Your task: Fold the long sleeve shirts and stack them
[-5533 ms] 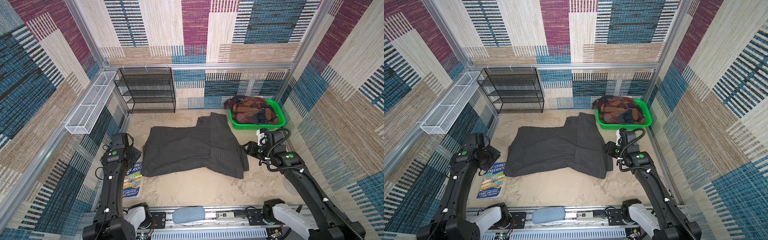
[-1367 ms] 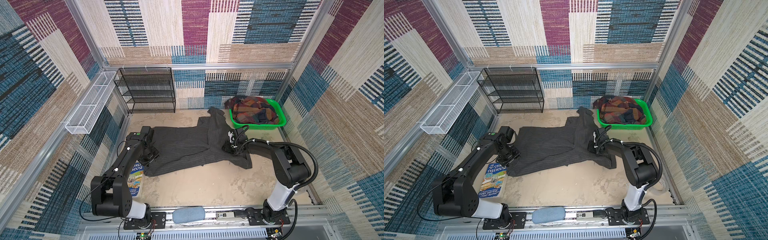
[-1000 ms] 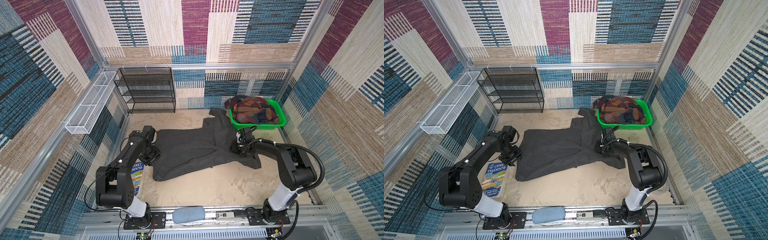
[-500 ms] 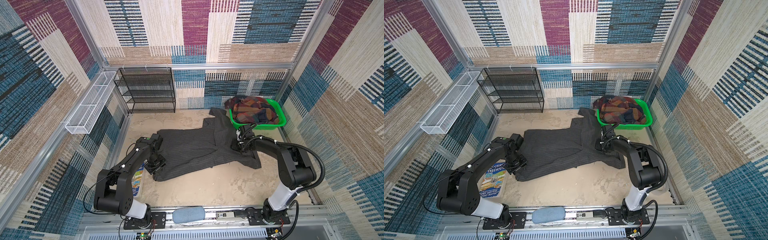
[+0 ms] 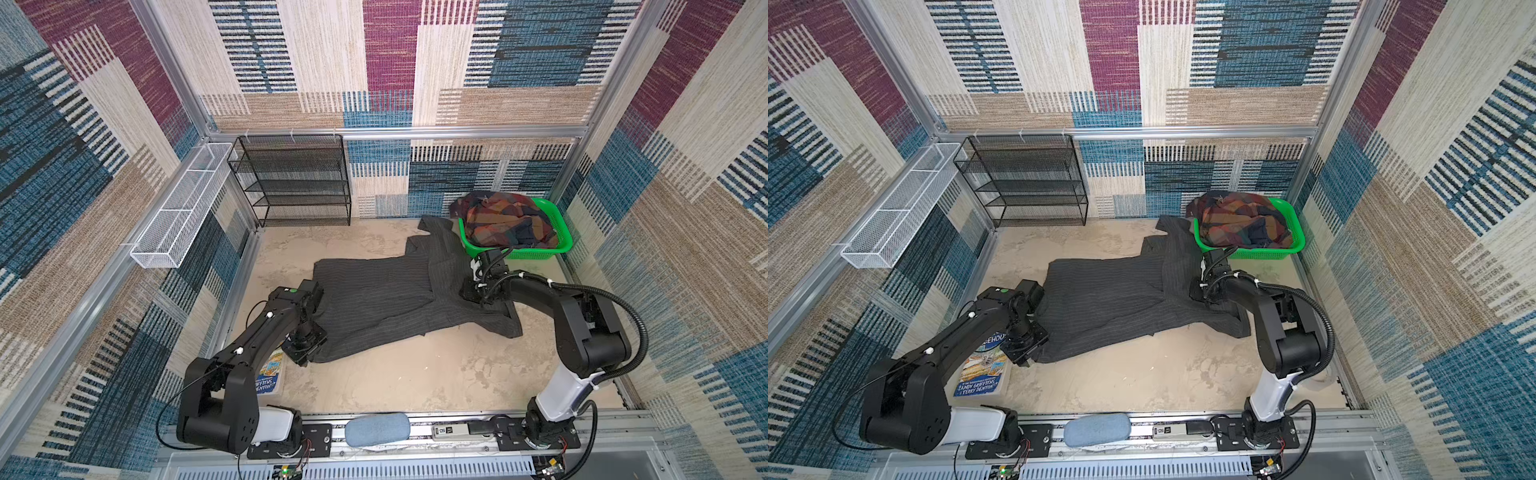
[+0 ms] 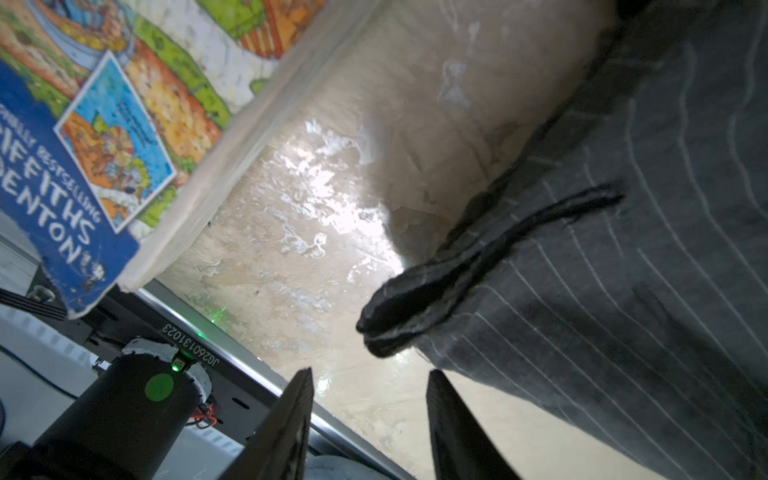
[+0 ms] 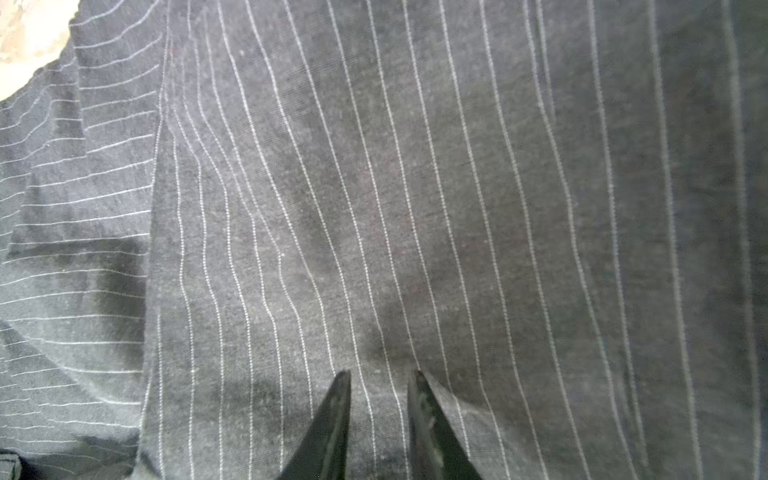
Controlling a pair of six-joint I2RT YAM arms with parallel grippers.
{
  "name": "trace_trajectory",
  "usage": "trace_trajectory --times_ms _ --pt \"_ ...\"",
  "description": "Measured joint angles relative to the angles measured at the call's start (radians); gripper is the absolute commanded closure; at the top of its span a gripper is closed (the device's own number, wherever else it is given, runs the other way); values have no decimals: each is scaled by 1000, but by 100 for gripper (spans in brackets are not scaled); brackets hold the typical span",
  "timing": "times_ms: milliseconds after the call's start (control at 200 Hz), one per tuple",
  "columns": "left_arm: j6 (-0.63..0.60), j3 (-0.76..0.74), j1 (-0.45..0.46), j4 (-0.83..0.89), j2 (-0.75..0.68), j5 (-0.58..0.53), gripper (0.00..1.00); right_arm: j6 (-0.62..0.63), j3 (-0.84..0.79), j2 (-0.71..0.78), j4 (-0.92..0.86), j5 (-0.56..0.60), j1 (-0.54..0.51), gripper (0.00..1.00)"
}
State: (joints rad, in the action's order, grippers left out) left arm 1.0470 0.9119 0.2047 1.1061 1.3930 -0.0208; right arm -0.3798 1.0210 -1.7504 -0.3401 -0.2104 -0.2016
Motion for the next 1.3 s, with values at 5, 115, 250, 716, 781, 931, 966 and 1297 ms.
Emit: trace_trajectory --times_ms 5,115,250,716,781,931,966,1297 --pt "0 0 0 -2 1 0 51 0 0 0 0 0 0 73" --pt "0 -21 0 -56 34 0 51 0 2 2 0 -7 0 74" --pt "4 -39 1 -107 55 -6 63 4 5 8 0 -7 0 75" --pt "55 -77 -4 -145 70 -105 100 4 -4 6 -11 32 8 78" --pt "61 -92 -7 -133 62 -108 100 12 -3 6 -18 37 12 78" --pt "68 -43 -13 -97 33 -106 78 33 -2 47 -21 24 13 77" --pt "68 -13 -13 -90 27 -106 75 42 -2 62 -20 18 11 77" --pt "-53 202 -12 -79 158 -103 68 71 -3 111 -26 1 -3 77"
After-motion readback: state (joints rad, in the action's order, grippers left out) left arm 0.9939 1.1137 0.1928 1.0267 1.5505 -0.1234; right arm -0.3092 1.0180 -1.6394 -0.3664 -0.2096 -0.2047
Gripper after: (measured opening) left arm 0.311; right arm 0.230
